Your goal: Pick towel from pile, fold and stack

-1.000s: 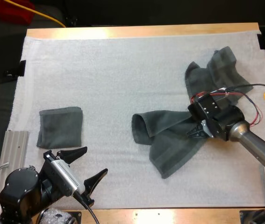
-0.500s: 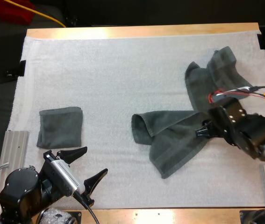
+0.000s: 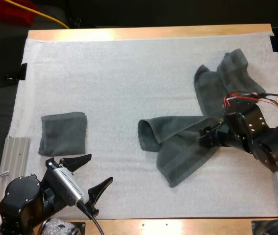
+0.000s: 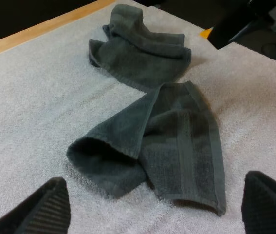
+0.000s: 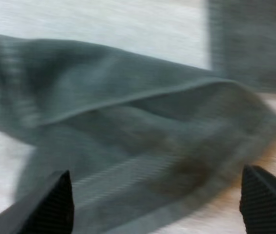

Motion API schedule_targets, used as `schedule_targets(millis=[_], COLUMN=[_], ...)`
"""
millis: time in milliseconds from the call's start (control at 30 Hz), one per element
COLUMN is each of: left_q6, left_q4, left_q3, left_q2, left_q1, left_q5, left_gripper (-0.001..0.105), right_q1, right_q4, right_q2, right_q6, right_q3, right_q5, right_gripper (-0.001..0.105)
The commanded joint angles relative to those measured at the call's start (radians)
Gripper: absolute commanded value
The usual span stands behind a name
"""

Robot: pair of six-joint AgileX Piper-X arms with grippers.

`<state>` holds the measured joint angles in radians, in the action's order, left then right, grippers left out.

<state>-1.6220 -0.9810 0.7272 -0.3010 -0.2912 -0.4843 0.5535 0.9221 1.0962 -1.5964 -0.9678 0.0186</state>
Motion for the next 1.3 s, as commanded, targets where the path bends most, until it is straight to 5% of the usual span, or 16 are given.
schedule_targets(millis=[0,233,467,633,967,1267], left_q6=[-0.003,-0.003,-0.003,-0.003,-0.003,-0.003], left_q4=[0.007,0.007,0.007,0.007,0.007,0.007], left_q3=[0.011,0.011,0.011,0.011,0.011,0.011], left_q2=[-0.003,-0.003,-0.003,-0.003,-0.003,-0.003], left_q1=[-0.004,-0.004,-0.004,-0.004,-0.004,-0.004], left_q5=[0.0,0.0,0.0,0.0,0.0,0.0], left_gripper=[0.07,0.07,0.07,0.07,0.07,0.07], right_q1=[-0.004,-0.001,-0.014,-0.09,-0.338,-0.427], right_q4=[-0.022,-0.007,-0.007,-0.016,-0.079,-0.125], right_q2=[-0.005,-0.004,0.02,0.085,0.229,0.356], right_q6=[0.0,0.013,0.031,0.036,0.038,0.023], right_q3=[-0.006,-0.004,0.024,0.024,0.029,0.036], right_q5=[-0.04,-0.132,0.077,0.07,-0.171,-0.29], right_gripper=[0.069,0.069,0.069,0.069,0.069,0.069])
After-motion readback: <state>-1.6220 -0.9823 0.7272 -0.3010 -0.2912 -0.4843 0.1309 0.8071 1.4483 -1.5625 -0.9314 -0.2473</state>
